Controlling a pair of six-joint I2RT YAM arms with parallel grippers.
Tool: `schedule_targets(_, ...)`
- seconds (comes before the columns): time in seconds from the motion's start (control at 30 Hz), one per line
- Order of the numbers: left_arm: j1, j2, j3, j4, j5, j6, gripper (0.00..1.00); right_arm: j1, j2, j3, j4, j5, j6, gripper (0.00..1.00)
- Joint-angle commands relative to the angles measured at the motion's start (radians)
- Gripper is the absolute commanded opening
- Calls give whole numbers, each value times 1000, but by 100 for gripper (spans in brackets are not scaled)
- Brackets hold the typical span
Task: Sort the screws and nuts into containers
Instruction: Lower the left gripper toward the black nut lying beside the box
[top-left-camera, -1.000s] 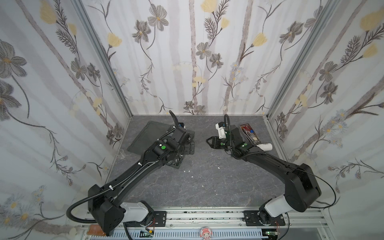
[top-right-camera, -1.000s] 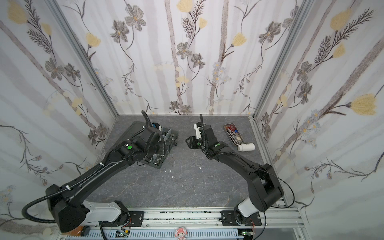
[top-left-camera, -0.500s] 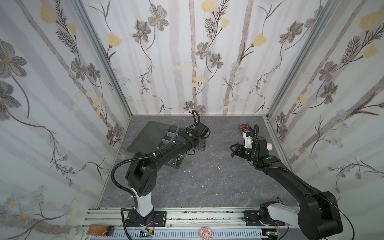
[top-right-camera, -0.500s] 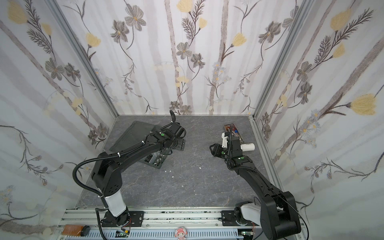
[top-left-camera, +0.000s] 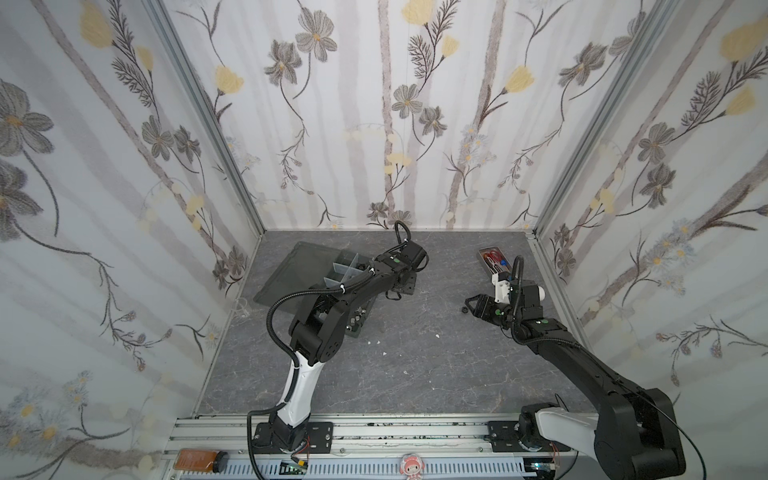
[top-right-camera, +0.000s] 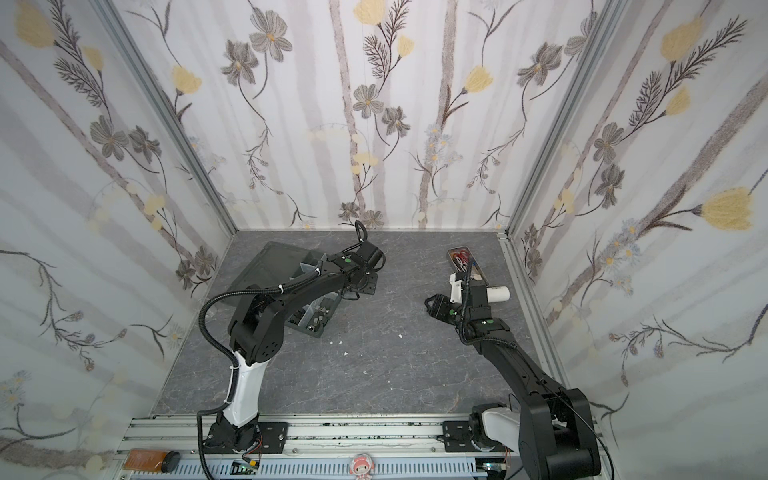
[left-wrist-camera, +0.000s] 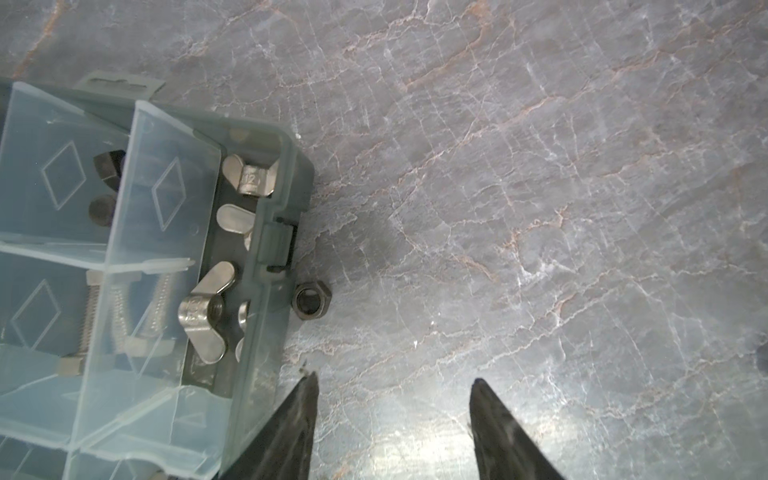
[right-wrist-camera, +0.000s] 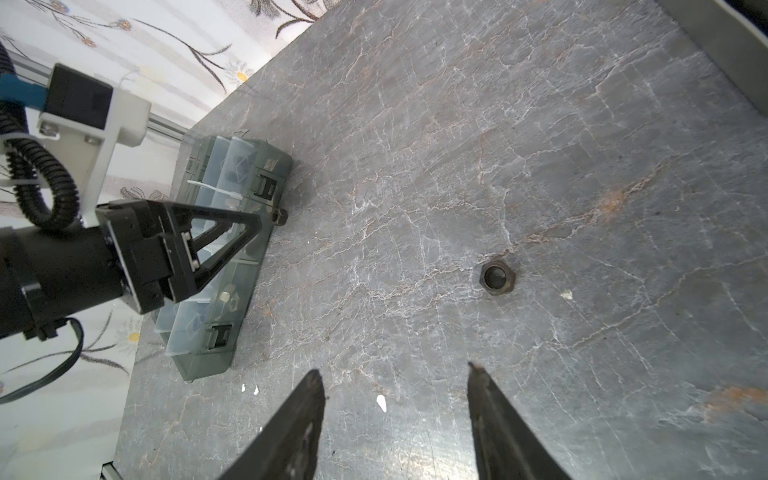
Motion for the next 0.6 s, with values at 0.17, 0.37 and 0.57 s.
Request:
schedule_targets(0.17,23,98,78,-41,2,-13,71,-7,2,-5,12,-13,-21,57)
schedule_targets(0.37,38,127,69,-41,-6,-15,75,-8,9,4,13,-17,-23,57)
schedule_targets(0.57,46,144,73,-38,-7,-14,75,-8,19,6,21,-24,-21,57)
